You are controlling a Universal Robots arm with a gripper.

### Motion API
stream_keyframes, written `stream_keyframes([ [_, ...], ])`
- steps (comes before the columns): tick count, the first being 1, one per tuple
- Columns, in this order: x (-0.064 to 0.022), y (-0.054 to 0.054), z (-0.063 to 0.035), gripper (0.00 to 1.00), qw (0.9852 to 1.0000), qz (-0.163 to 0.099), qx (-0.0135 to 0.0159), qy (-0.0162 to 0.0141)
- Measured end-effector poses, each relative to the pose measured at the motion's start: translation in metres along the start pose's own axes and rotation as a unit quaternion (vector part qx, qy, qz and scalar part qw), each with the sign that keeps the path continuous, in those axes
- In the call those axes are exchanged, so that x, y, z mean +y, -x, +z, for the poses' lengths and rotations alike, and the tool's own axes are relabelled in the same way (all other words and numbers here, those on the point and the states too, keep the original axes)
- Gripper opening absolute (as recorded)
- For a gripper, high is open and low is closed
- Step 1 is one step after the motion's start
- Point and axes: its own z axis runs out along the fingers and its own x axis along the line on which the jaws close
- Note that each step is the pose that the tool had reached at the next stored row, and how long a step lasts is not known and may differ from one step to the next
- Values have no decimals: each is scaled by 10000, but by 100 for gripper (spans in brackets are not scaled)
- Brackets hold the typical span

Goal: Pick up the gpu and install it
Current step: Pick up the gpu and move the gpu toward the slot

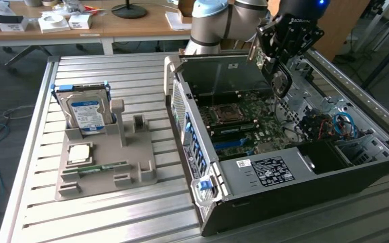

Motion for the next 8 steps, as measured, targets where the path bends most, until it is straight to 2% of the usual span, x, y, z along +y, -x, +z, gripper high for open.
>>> stream_keyframes([
  [8, 11, 220, 7, 27, 10000, -36, 2, 1],
])
